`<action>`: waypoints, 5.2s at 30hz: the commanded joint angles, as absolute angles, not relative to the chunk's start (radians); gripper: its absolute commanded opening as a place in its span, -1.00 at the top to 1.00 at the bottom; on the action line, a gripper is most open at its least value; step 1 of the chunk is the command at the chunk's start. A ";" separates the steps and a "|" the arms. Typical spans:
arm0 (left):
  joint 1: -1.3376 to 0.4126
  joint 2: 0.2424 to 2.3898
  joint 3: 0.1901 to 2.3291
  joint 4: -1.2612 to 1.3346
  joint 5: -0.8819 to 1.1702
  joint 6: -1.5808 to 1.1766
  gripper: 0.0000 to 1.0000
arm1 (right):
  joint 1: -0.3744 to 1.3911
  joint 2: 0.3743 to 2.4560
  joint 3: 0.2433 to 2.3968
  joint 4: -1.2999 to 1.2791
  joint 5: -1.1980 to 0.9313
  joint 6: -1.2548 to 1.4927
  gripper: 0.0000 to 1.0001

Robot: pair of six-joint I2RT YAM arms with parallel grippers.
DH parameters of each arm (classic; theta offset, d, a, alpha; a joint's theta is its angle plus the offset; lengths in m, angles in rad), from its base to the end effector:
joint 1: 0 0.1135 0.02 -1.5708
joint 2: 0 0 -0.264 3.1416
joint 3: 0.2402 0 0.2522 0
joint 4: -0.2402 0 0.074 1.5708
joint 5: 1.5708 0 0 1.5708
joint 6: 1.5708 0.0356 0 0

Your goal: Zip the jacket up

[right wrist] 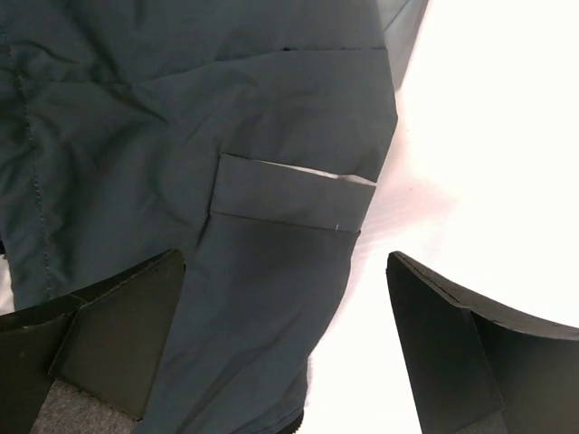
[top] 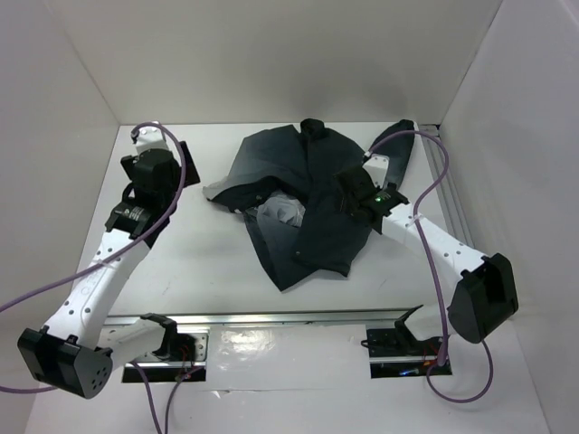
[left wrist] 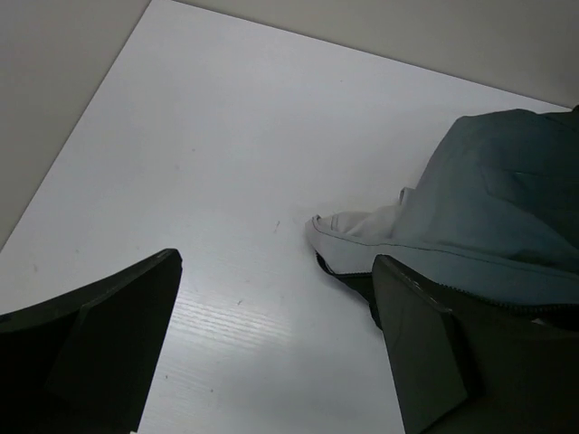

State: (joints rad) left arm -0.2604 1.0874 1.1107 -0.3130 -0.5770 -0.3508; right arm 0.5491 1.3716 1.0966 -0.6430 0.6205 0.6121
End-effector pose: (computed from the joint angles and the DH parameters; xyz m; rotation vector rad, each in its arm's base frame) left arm 0.2372 -0.0431 0.3833 -0.4714 1.7515 0.1041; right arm 0.2516 0.1297 0.2817 0.3173 2.2583 -0.1868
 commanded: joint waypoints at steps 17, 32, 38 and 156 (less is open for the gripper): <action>-0.374 1.181 1.203 -0.482 -0.222 -0.408 -0.89 | 0.735 1.269 1.045 -0.569 0.518 0.678 -0.89; -0.543 1.681 1.602 -0.564 -0.367 -0.474 -0.96 | 0.798 1.429 0.922 -0.282 0.295 0.732 -0.19; -0.543 1.885 1.762 -0.583 -0.356 -0.454 -0.99 | 0.765 1.404 0.922 -0.311 0.324 0.741 1.00; -0.397 1.345 1.318 -0.288 0.719 -0.140 -1.00 | 0.505 1.313 1.249 -0.253 -0.746 0.061 1.00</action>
State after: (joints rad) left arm -0.3897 1.3434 1.2884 -0.3470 0.5945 -0.1875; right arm 0.5159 1.3441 1.1988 -0.2584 -0.6754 0.0811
